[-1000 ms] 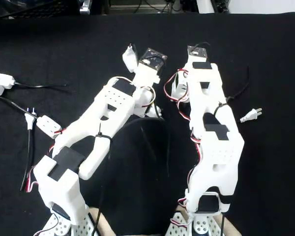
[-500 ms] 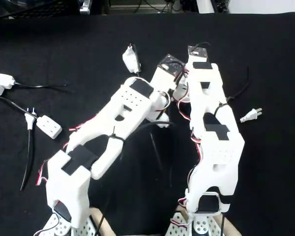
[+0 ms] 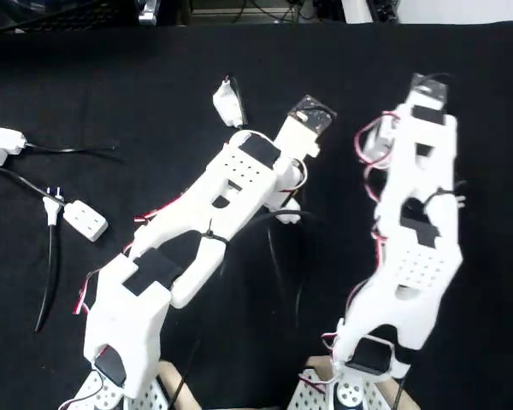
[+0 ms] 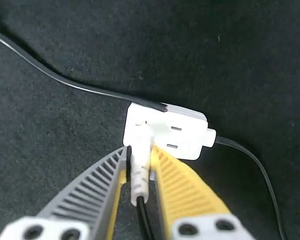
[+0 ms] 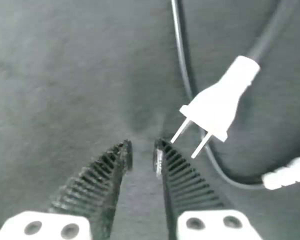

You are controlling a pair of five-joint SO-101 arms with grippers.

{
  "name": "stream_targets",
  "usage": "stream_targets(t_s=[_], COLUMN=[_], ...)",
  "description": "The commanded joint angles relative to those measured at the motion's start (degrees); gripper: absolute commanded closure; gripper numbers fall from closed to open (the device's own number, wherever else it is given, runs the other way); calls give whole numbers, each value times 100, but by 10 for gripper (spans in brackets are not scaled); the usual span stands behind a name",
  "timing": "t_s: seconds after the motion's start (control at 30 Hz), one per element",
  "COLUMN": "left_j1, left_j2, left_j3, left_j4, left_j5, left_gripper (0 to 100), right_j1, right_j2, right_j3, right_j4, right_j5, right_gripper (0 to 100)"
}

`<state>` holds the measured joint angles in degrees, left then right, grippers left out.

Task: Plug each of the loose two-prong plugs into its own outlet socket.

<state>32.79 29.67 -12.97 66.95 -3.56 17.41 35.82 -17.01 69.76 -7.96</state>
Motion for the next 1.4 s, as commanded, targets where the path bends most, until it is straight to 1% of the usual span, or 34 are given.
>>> stream_targets(t_s=[0.0,0.2,0.33,0.4,0.57,0.7,0.8,0.9,1.0,1.17,1.37], left_j1=[286,462,312,215,189,198,207,198,207,374,409], left_j2=[149,185,273,448,1108,1626,1864,2004,2031,2057,1987], left_j3=[-75,-57,-75,-198,-1086,-1745,-1974,-2026,-2044,-2229,-2651], left_j4=[9,0,-88,-62,958,1776,2040,2233,2224,2031,2092], left_j5=[62,62,105,299,519,554,624,1055,1248,1213,1204], left_gripper=[971,971,971,971,971,971,971,971,971,971,969], right_j1=[211,176,176,167,123,123,123,123,123,123,114], right_j2=[-48,189,470,523,558,558,558,558,558,558,558], right_j3=[-277,-374,-567,-593,-664,-664,-664,-664,-664,-664,-664], right_j4=[9,-26,-18,18,88,62,62,62,62,53,53], right_j5=[-70,-70,-70,-70,-70,-70,-70,-70,-62,-62,-62], right_gripper=[899,899,899,899,899,899,899,899,899,899,899])
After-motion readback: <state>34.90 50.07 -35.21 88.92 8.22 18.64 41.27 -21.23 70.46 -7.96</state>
